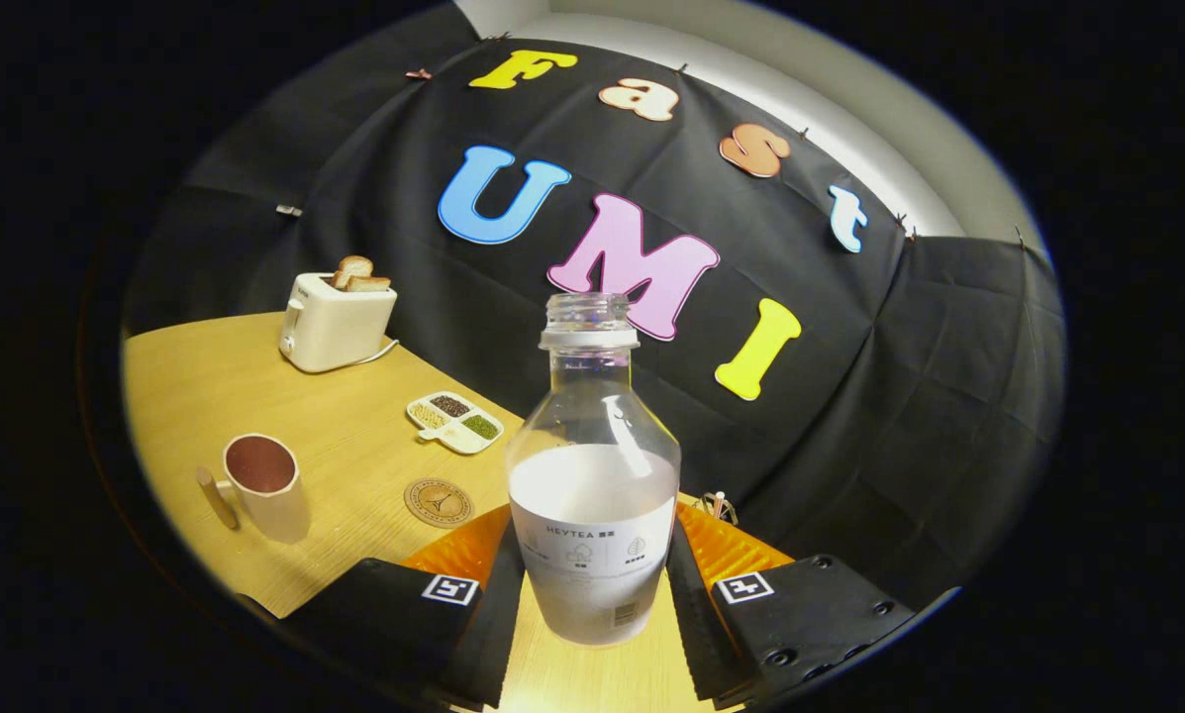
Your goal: Take the bottle from table, then pour the juice into the cup, finally place the bottle on the coaster
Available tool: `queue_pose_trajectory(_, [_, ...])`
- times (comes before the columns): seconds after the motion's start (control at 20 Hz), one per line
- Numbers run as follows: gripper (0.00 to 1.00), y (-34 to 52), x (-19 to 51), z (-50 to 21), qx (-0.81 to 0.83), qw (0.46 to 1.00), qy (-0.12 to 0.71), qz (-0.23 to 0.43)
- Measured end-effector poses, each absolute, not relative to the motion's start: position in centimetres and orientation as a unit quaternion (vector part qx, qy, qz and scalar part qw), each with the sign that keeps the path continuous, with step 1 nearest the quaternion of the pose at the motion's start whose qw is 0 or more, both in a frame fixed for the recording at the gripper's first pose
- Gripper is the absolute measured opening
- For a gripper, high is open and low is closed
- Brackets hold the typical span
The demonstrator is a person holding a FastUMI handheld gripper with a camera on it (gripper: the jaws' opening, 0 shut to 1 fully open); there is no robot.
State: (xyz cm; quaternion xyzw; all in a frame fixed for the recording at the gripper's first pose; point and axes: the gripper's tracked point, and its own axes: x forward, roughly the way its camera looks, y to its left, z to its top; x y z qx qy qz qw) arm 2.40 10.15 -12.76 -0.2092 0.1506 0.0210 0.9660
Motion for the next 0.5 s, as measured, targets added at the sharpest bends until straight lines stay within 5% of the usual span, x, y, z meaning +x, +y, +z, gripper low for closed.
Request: queue_pose_trajectory(0.5, [0.72, 17.0, 2.3, -15.3, -0.399, 0.901, 0.157, 0.067])
